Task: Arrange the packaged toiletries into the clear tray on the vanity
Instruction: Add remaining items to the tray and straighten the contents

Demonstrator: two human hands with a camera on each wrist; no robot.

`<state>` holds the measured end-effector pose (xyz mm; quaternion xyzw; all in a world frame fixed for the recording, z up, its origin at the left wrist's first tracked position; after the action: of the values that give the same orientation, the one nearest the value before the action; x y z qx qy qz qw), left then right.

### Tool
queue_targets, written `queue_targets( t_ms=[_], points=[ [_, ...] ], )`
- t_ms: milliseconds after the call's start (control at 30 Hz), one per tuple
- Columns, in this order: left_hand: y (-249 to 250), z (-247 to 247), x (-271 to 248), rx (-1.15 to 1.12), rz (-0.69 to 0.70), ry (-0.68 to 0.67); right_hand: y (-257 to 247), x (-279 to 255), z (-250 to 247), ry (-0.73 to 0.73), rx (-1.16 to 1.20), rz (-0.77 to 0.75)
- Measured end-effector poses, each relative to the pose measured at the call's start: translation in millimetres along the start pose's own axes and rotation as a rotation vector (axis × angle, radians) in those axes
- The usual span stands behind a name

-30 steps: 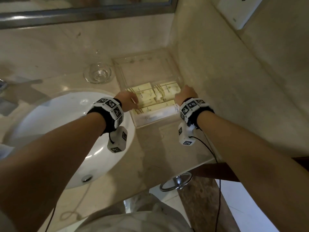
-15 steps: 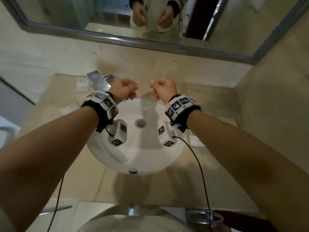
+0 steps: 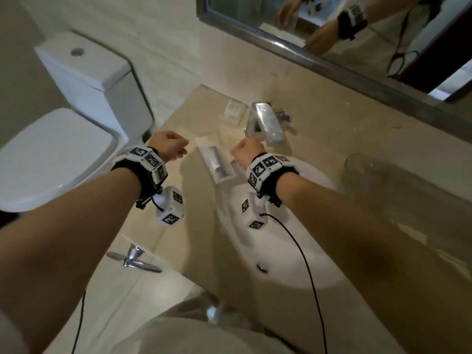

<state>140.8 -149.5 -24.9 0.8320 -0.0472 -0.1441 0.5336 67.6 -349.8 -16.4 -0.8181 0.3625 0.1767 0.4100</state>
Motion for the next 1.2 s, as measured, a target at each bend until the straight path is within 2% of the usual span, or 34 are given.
queue_targets(
  t_ms=[133, 300, 467, 567, 633, 767, 900, 1067, 1200],
  points=[
    [-36, -4, 11, -0.001, -0.069, -0.013, -1, 21, 17, 0.049, -0.201, 0.047],
    [-59, 8, 32, -0.026, -0.127, -0.036, 11, 45, 41, 0.013, -0.275, 0.182],
    [-55, 26, 54, 0.049, -0.081, -0.072, 14, 66, 56, -0.048, -0.344, 0.214],
    [-49, 41, 73, 0.121, -0.077, -0.08, 12, 71, 62, -0.164, -0.428, 0.186],
    [-44, 49, 85, 0.167, -0.063, -0.069, 10, 73, 59, -0.19, -0.447, 0.165],
    [-14, 75, 108, 0.25, 0.005, -0.062, 34, 85, 38, -0.215, -0.359, 0.18],
    [16, 111, 134, 0.364, 0.128, -0.109, 77, 91, 14, -0.259, -0.301, 0.226],
    [27, 149, 159, 0.563, 0.25, -0.249, 118, 98, -22, -0.236, -0.177, 0.279],
    [21, 177, 173, 0.743, 0.27, -0.428, 133, 106, -40, -0.237, -0.111, 0.298]
  ],
)
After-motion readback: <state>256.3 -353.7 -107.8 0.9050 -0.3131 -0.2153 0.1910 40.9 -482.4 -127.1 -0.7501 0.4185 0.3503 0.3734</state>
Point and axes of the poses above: each hand's wrist, its own x-axis towards the middle knuckle, its own z-axis out of the palm, y = z × x, the point moved 9 cm from there along x, towards the middle knuckle, and after that the axes turned 13 degrees about z, right-handed, at the moved point
